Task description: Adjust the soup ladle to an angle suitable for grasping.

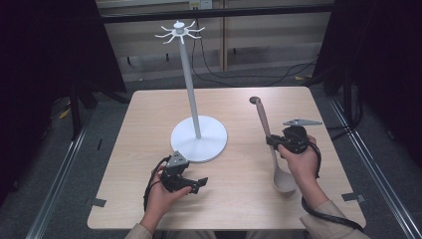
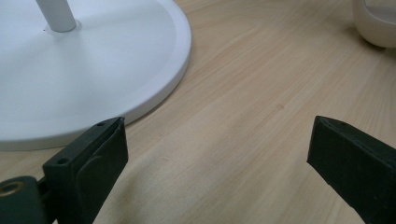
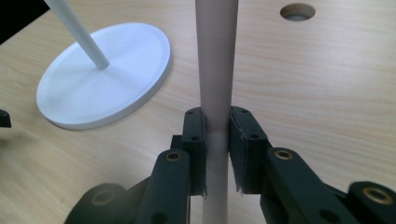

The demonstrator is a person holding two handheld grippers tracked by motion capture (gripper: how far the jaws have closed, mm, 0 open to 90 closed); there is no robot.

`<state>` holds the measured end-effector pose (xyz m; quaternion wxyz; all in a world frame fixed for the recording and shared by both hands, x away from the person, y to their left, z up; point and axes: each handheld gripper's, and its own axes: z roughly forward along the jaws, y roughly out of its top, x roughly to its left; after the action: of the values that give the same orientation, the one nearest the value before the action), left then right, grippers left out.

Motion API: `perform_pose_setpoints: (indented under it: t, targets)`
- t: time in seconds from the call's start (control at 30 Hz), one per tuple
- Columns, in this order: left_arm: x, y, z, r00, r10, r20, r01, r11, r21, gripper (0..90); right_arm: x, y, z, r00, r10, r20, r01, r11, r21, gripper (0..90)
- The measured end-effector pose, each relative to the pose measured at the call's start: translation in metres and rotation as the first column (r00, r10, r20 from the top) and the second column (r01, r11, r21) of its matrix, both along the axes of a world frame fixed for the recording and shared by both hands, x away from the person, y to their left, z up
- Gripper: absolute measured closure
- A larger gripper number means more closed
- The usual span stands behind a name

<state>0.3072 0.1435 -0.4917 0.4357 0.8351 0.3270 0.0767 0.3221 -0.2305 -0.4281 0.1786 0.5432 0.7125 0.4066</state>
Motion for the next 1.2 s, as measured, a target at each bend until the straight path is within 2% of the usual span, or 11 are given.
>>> perform_pose_setpoints:
  t: [0.07,0.23,0.3,0.33,0.37,0.6,0.63,0.7,0.83,1.1,1.2]
  targets:
    - [0.001,0.001,0.000,1.0000,-0.004,0.001,0.004,1.0000,0.000,4.9,-0.004,0.002,0.003,0.9994,0.003,0.034,-0.003,1.000,0.009,77.4]
    - [0.000,0.000,0.001,1.0000,-0.006,0.001,0.006,0.9999,-0.008,4.9,-0.010,0.001,0.006,0.9965,-0.013,0.083,0.010,0.999,0.034,77.5]
    - [0.000,-0.002,0.001,0.9999,-0.014,0.009,0.014,0.9999,0.009,4.9,-0.012,0.001,0.008,0.9932,-0.022,0.114,0.017,0.999,0.047,77.5]
    - [0.000,-0.003,0.001,0.9999,-0.016,0.004,0.016,0.9999,0.002,4.9,-0.015,0.001,0.009,0.9903,-0.026,0.137,0.018,0.998,0.056,77.4]
    - [0.000,-0.004,0.002,0.9998,-0.019,0.011,0.019,0.9998,0.008,4.9,-0.015,0.001,0.009,0.9903,-0.026,0.137,0.018,0.998,0.056,77.4]
    - [0.000,-0.013,0.007,0.9993,-0.037,0.007,0.037,0.9990,-0.026,4.9,-0.022,0.006,0.021,0.9792,-0.027,0.201,0.013,0.997,0.070,77.4]
    - [0.000,-0.014,0.009,0.9992,-0.037,0.012,0.038,0.9987,-0.035,4.9,-0.023,0.008,0.024,0.9740,-0.025,0.225,0.009,0.997,0.073,77.4]
    - [0.000,-0.016,0.011,0.9989,-0.044,0.016,0.044,0.9976,-0.054,4.9,-0.024,0.009,0.025,0.9724,-0.025,0.232,0.008,0.997,0.074,77.4]
    - [-0.001,-0.023,0.018,0.9983,-0.054,0.022,0.056,0.9936,-0.098,4.9,-0.025,0.013,0.030,0.9610,-0.020,0.276,-0.004,0.996,0.088,77.5]
    - [-0.001,-0.039,0.026,0.9959,-0.068,0.059,0.076,0.9879,-0.135,5.8,-0.026,0.023,0.043,0.9434,0.007,0.332,-0.040,0.995,0.093,77.5]
    - [0.000,-0.044,0.028,0.9956,-0.072,0.059,0.080,0.9858,-0.147,6.0,-0.026,0.027,0.045,0.9420,0.020,0.335,-0.055,0.994,0.093,77.5]
